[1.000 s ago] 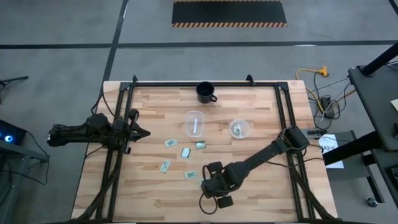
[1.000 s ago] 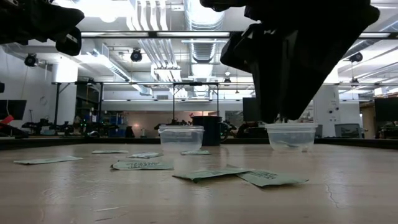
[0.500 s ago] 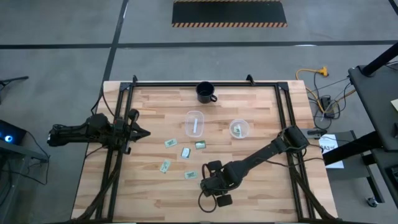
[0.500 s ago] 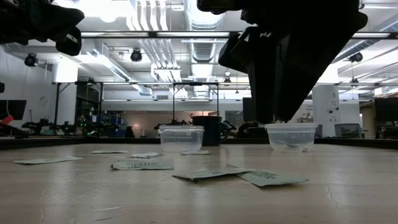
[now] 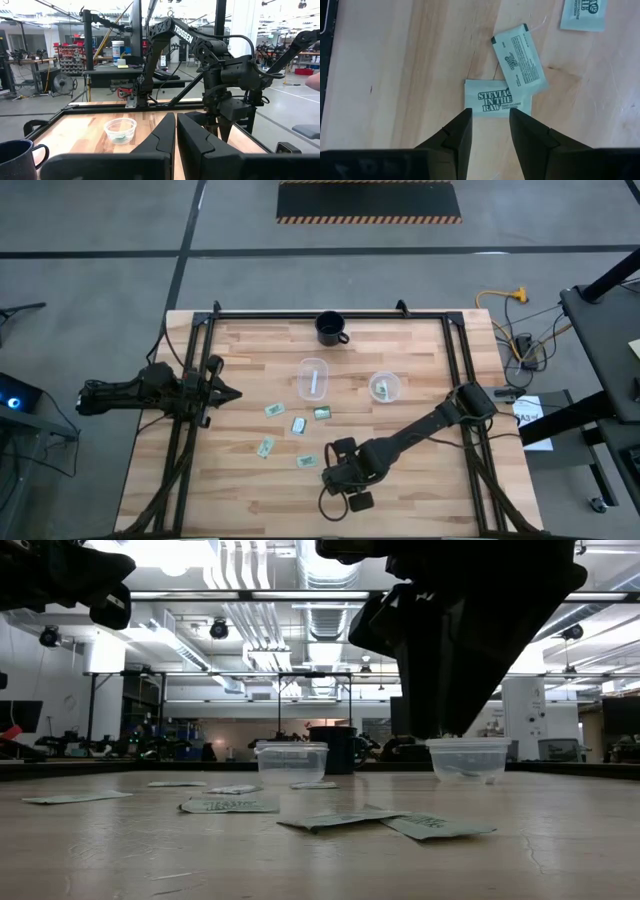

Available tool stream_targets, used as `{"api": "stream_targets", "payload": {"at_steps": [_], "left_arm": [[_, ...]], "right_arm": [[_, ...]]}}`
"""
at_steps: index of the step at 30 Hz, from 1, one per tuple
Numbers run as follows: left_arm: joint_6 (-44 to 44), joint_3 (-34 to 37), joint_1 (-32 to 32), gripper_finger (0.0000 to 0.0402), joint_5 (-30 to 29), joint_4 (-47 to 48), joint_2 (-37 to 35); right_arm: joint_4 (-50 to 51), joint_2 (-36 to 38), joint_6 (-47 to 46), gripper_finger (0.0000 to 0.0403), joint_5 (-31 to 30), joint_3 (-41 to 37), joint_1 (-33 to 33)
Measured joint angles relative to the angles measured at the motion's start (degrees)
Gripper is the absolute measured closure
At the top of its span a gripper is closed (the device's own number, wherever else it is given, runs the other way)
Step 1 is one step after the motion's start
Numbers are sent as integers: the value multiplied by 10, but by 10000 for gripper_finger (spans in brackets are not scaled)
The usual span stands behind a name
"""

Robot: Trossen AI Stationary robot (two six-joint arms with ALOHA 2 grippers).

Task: Pick and place items into bin
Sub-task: Put the white stevia packet into the right transparent bin

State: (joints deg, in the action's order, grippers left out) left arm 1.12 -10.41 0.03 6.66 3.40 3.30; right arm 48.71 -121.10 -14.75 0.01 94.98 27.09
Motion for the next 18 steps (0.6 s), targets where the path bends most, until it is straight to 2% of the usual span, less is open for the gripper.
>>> {"api": "stream_targets", "payload": {"at_steps": [7, 18], "left_arm": [[0, 0, 0, 401, 0, 0, 0], [0, 0, 0, 401, 0, 0, 0]], "right_arm": [[3, 0, 1, 273, 0, 0, 0], [2, 0, -7, 168, 0, 0, 0]]}}
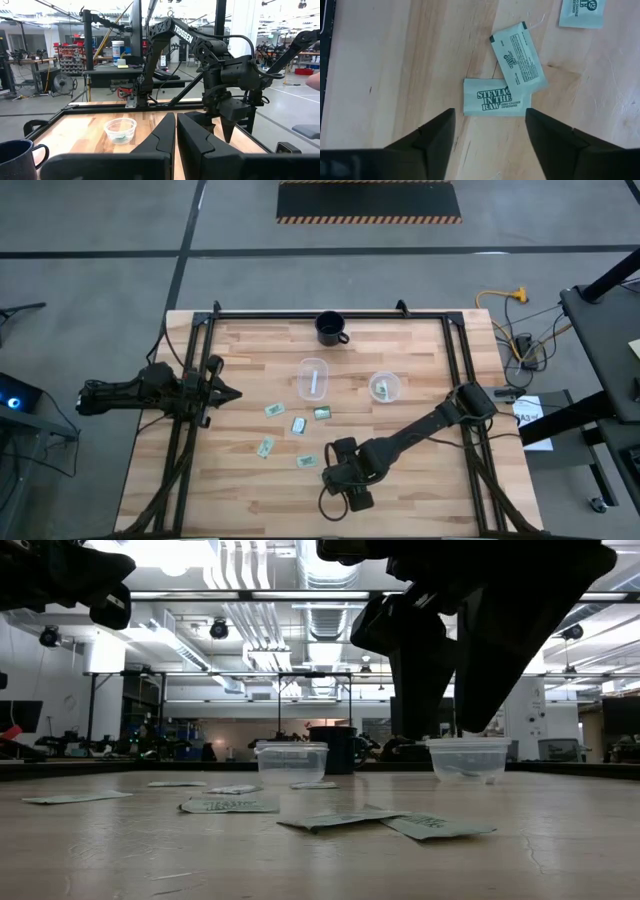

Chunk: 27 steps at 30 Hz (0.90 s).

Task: Pick and place items into bin
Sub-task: Put the white stevia packet into the right transparent bin

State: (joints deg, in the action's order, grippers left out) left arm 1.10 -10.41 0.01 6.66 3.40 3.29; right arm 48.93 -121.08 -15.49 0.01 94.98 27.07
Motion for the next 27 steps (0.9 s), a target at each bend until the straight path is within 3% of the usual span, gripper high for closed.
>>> {"api": "stream_targets", "payload": {"at_steps": [14, 27], "left_arm": [[0, 0, 0, 401, 0, 0, 0], [0, 0, 0, 401, 0, 0, 0]], "right_arm": [[-3, 0, 0, 54, 1, 0, 0], [-49, 0, 2, 42, 1, -31, 0]]}}
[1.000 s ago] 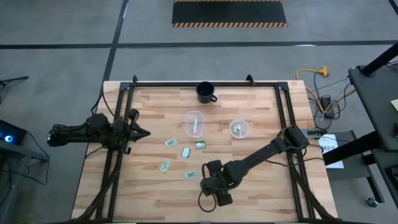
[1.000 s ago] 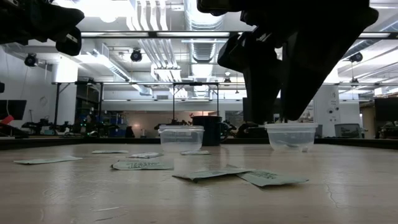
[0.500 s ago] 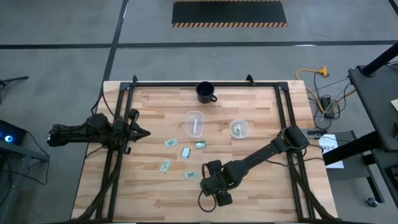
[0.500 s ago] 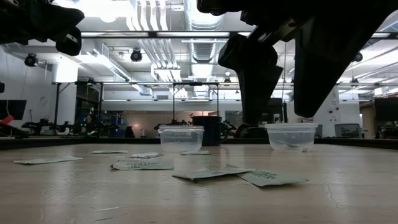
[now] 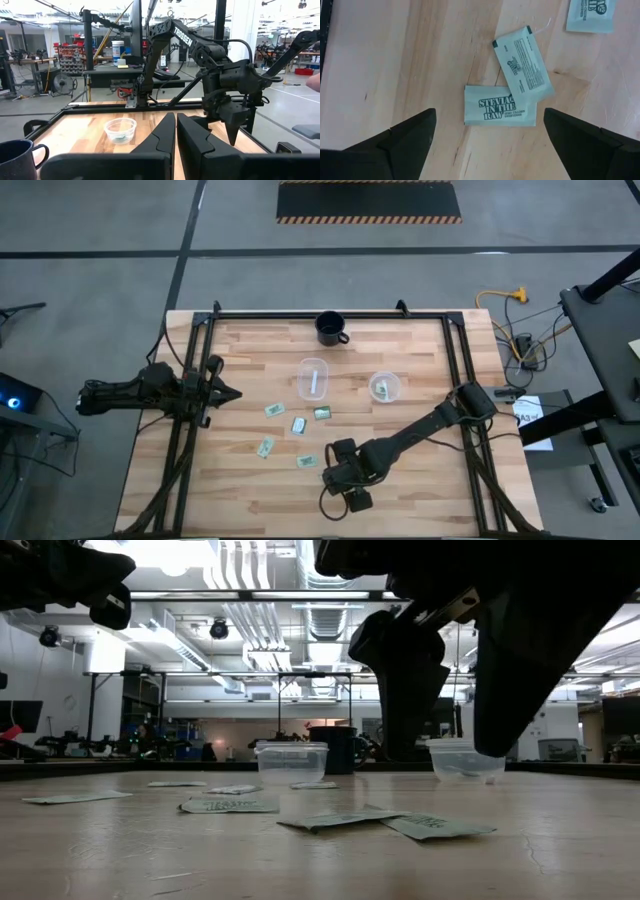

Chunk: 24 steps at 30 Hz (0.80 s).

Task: Pick and place items into bin
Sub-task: Put the white stevia packet into the right transparent bin

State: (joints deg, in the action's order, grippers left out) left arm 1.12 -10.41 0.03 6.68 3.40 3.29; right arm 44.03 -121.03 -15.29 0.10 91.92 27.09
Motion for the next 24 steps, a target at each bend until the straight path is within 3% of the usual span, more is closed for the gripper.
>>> {"api": "stream_targets", "payload": {"at_steps": [24], "left_arm": [[0, 0, 0, 401, 0, 0, 0]], "right_arm": [[-60, 0, 3, 46, -3, -46, -3]]}}
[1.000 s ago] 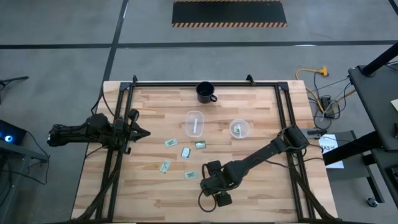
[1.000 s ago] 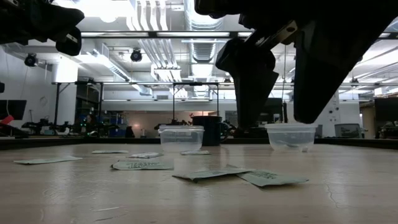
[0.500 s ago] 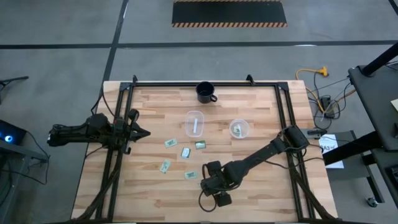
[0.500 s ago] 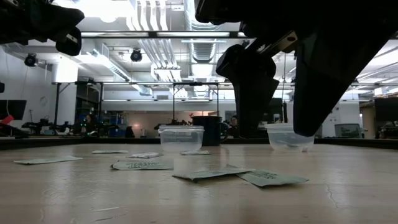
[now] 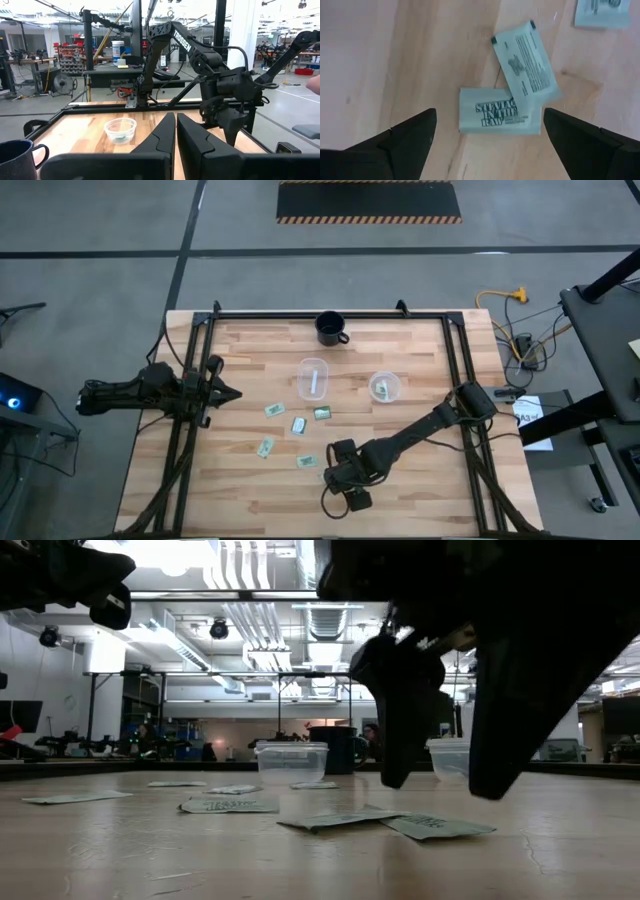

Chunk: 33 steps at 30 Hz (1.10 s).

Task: Pick and place items into bin
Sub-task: Put the white stevia packet into the right transparent bin

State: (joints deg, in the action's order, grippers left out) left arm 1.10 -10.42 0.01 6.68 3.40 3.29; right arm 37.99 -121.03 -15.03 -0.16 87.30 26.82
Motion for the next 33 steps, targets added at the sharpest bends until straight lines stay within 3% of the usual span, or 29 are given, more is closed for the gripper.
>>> {"api": "stream_targets", "payload": {"at_steps": [11, 33], "left_arm": [[0, 0, 0, 401, 0, 0, 0], [0, 0, 0, 401, 0, 0, 0]], "right_arm": [[-27, 2, -14, 46, -2, -41, -10], [-38, 0, -11, 78, 0, -41, -10]]}}
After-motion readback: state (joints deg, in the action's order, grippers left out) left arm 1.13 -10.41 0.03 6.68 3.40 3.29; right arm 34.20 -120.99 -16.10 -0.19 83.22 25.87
